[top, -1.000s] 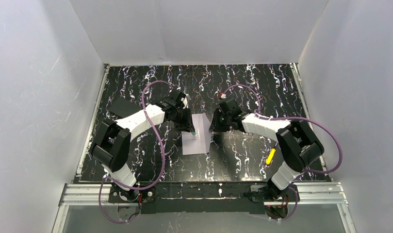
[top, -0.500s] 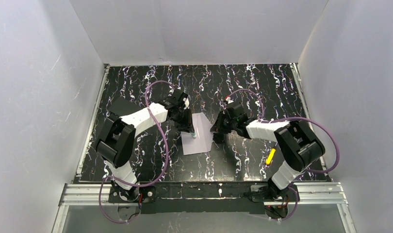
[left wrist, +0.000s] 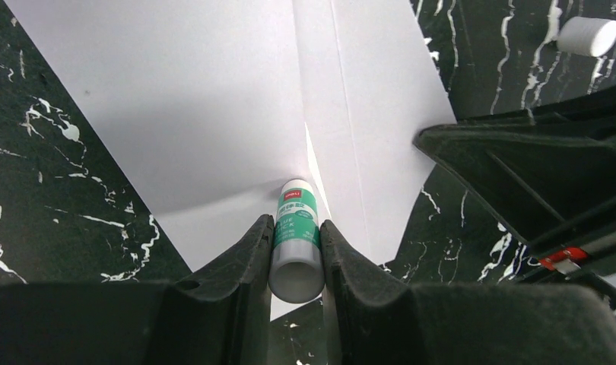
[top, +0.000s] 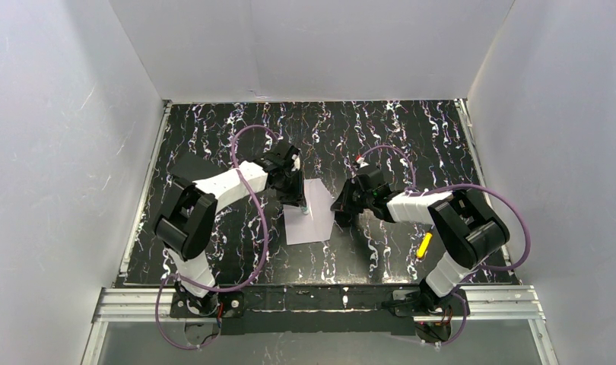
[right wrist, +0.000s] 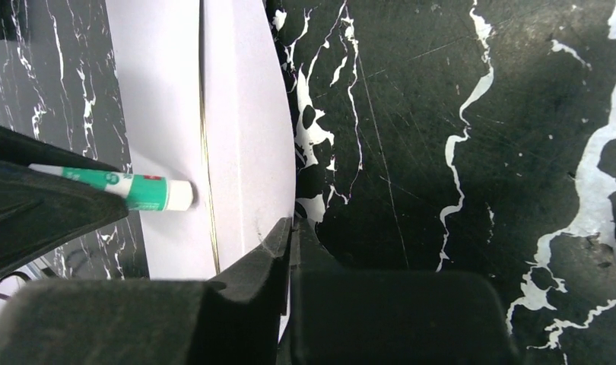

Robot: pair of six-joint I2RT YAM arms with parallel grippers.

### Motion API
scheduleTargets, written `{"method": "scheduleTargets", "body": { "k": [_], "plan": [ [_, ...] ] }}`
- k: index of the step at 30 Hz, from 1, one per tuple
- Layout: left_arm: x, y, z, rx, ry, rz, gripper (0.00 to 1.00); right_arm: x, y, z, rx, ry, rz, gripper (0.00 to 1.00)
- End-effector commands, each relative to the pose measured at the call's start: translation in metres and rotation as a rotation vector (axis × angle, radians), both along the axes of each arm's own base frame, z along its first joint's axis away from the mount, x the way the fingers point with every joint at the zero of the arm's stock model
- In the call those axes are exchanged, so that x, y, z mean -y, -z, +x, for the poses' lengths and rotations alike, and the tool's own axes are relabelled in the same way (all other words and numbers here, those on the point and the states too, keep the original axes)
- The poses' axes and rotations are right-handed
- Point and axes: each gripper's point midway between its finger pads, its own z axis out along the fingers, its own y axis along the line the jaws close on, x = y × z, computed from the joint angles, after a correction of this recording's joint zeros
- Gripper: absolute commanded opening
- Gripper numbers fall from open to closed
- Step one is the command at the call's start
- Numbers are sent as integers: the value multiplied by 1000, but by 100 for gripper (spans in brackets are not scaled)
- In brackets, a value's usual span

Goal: Place the letter into the envelope and seal it

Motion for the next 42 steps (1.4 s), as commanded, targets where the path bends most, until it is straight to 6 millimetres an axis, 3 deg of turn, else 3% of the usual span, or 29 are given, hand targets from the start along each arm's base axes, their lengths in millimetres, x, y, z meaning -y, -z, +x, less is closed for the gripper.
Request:
{"method": "scheduleTargets", "body": {
  "k": [1, 4, 7, 12, 15, 18, 20, 29, 34, 39, 42],
  "plan": [
    [-2, 5, 3, 1, 3, 54, 0, -3, -8, 0, 21, -9, 24, 18],
    [-5, 11, 0, -24, 5, 73, 0, -5, -20, 1, 43, -20, 39, 42],
    [-9, 16, -4, -40, 2, 94, 0, -6, -45, 6, 101, -24, 54, 51],
    [-12, 20, -7, -57, -4, 109, 0, -4, -98, 3, 268, -62, 121, 49],
    [-12, 20, -7, -62, -9, 106, 0, -22, -113, -22, 314, -198, 215, 43],
    [-11, 20, -8, -65, -12, 104, 0, -41, -91, -41, 239, -297, 205, 29],
    [-11, 20, -7, -67, -14, 102, 0, -46, -78, -47, 195, -305, 193, 25],
    [-9, 18, -9, -71, -14, 91, 0, -65, -26, -63, 5, -347, 228, 33],
    [-9, 15, -9, -66, -14, 86, 0, -67, -13, -68, -46, -345, 242, 31],
    [-7, 12, -7, -59, -15, 78, 0, -56, 7, -74, -108, -332, 161, 30],
    [-7, 10, -5, -51, -19, 80, 0, -55, -1, -77, -92, -347, 172, 29]
  ]
}}
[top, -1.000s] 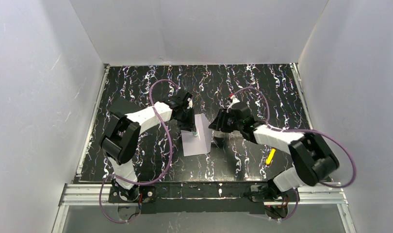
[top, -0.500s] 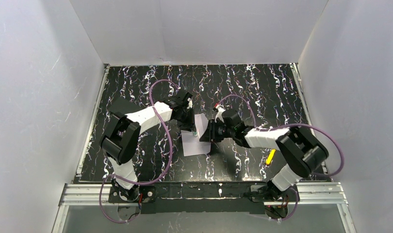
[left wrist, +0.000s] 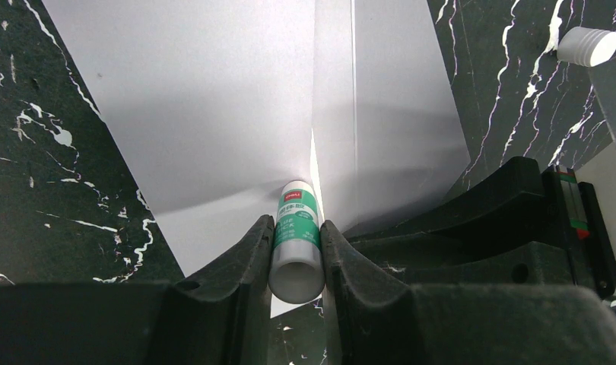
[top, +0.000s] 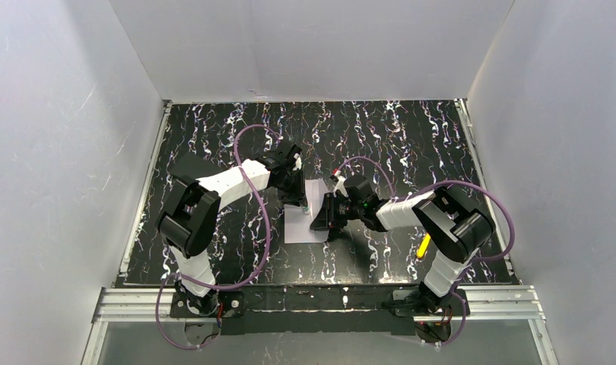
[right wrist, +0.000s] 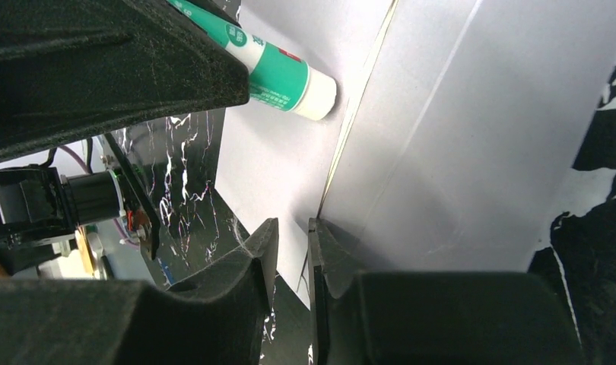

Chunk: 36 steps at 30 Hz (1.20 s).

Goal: Place the letter into the envelope and seal it

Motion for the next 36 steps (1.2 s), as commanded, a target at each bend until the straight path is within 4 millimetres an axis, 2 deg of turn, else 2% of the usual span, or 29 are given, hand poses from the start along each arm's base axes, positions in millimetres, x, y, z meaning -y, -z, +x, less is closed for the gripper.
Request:
{"method": "scheduleTargets", "body": {
  "k": [1, 5, 8, 18, 22, 26, 30, 36],
  "plan": [
    [-9, 4, -8, -30, 0, 59, 0, 2, -7, -6, 13, -29, 5, 29],
    [-11, 8, -9, -35, -4, 69, 0, -10, -45, -2, 116, -71, 127, 25],
    [-12, 9, -10, -40, -7, 71, 0, -16, -49, -6, 118, -115, 173, 23],
    [-11, 7, -10, -38, -10, 63, 0, -14, -5, -13, 56, -124, 27, 28],
    [-8, 4, -9, -36, -3, 50, 0, -4, 20, -20, -10, -113, -41, 29],
    [-4, -3, -7, -19, 21, 36, 0, 21, 57, -26, -66, -83, -192, 26],
    [-6, -12, 3, 13, 22, 45, 0, 36, 81, -37, -139, -60, -273, 23],
    [-4, -14, 20, 30, 11, 23, 0, 46, 90, -42, -160, -42, -314, 22]
  ]
}}
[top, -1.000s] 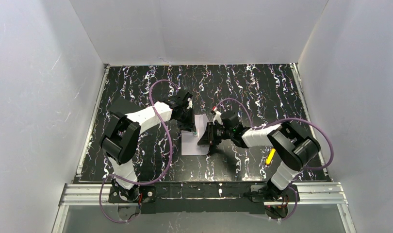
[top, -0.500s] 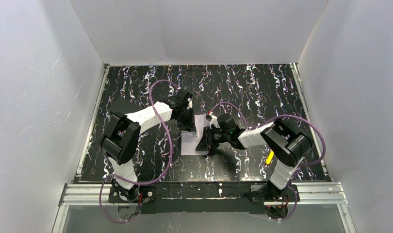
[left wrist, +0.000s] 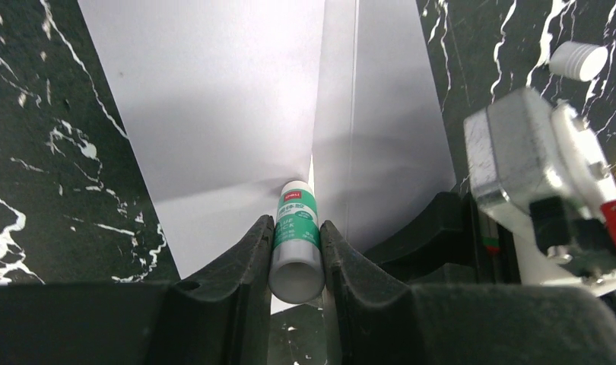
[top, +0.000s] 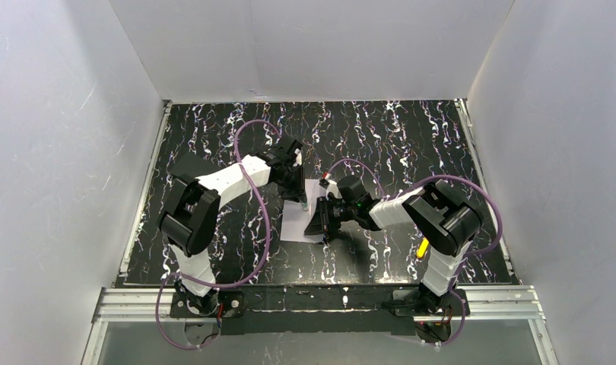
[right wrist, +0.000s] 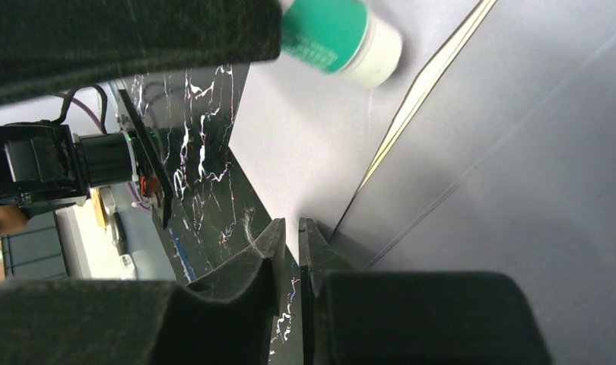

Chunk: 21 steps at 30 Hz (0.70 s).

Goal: Place the letter into the envelope and seal it

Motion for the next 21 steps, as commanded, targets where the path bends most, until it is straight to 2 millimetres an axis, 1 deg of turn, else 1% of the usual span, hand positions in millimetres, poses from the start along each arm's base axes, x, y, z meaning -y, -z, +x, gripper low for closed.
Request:
{"method": "scheduleTargets", "body": {
  "k": [1, 3, 5, 10, 15, 17, 21],
  "plan": [
    [1, -5, 15, 17, 11, -3, 0, 62, 82, -24, -104, 78, -351, 22],
    [8, -5, 15, 8, 38, -33, 0, 63, 84, -24, -108, 81, -360, 22],
    [10, -4, 11, -5, 48, -48, 0, 63, 85, -23, -112, 85, -369, 21],
    [-9, 12, -5, -37, 25, 19, 0, 62, 84, -21, -119, 88, -380, 20],
    [-12, 25, -33, -117, 44, -10, 0, 64, 84, -20, -127, 93, -407, 20],
    [-18, 30, -44, -133, 51, -1, 0, 65, 84, -18, -128, 97, -415, 19],
    [-23, 31, -59, -155, 84, -4, 0, 64, 89, -19, -140, 100, -422, 15]
  ]
}}
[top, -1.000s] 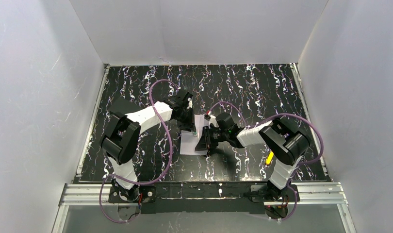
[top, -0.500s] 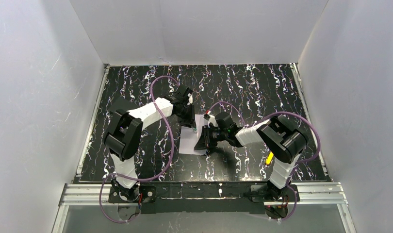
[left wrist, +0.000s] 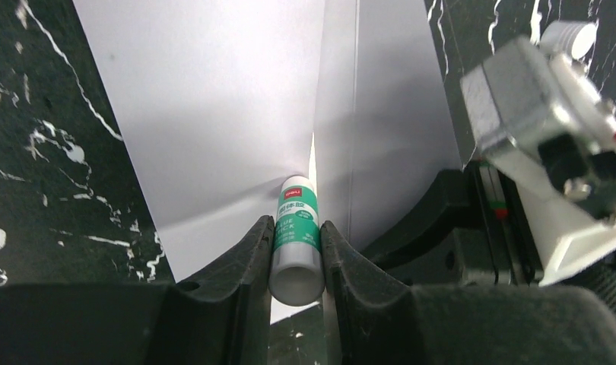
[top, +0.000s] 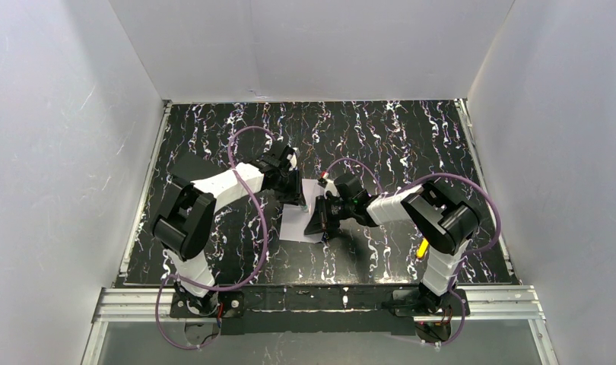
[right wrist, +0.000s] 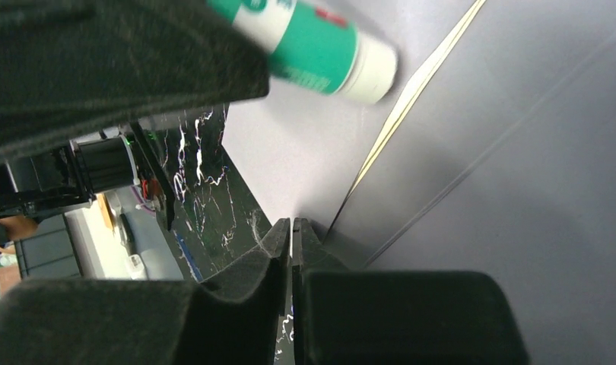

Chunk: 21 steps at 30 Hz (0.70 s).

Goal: Place the letter into the envelope and seal it

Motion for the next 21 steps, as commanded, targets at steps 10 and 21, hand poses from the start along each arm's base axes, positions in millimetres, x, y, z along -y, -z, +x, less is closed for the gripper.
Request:
{"method": "scheduleTargets", "body": {
  "k": [10, 21],
  "plan": [
    [-18, 9, -59, -171, 91, 60, 0, 68, 94, -20, -106, 95, -409, 9],
    [-17, 16, 5, 12, -116, 131, 0, 81, 104, -28, -121, 82, -473, 7]
  ]
}}
